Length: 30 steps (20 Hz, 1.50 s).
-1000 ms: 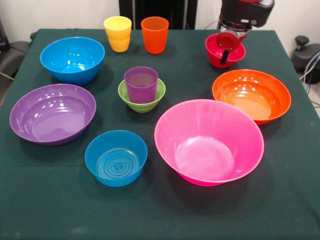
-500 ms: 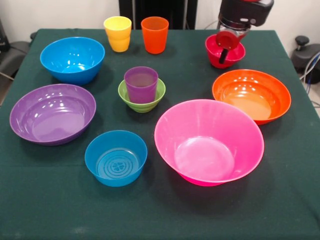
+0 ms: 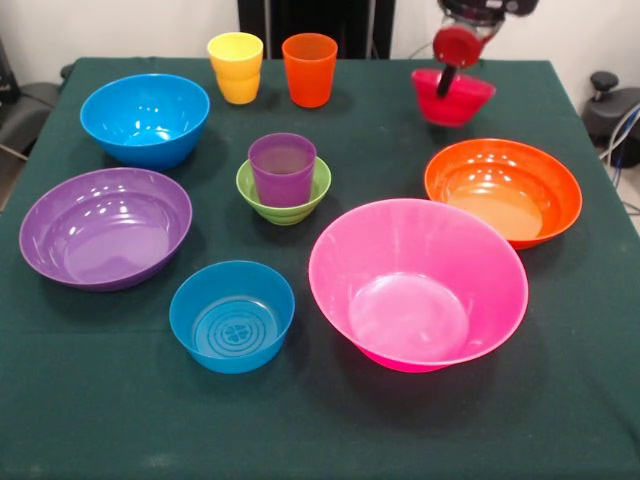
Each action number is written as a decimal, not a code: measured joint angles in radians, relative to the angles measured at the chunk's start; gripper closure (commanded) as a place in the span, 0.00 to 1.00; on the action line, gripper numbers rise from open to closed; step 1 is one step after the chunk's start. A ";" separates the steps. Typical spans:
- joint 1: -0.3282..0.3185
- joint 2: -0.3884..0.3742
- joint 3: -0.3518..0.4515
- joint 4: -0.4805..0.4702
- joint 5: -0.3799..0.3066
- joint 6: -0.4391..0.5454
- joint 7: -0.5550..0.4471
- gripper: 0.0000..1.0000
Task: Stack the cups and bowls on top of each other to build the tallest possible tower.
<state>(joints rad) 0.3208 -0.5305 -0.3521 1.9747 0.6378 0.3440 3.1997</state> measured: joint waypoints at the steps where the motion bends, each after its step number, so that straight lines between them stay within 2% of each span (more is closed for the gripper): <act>1: -0.003 -0.023 -0.013 -0.008 -0.015 0.041 0.000 1.00; 6: -0.014 -0.085 -0.046 -0.045 -0.055 0.138 0.000 1.00; 9: -0.023 -0.112 -0.058 -0.066 -0.077 0.158 0.000 1.00; 14: -0.046 -0.132 -0.067 -0.085 -0.101 0.158 0.000 1.00; 19: -0.101 -0.148 -0.067 -0.100 -0.148 0.159 0.000 1.00; 23: -0.169 -0.160 -0.067 -0.103 -0.201 0.158 0.000 1.00; 30: -0.217 -0.164 -0.067 -0.106 -0.253 0.159 0.000 1.00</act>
<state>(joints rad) 0.1033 -0.6942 -0.4190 1.8689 0.3845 0.5026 3.1997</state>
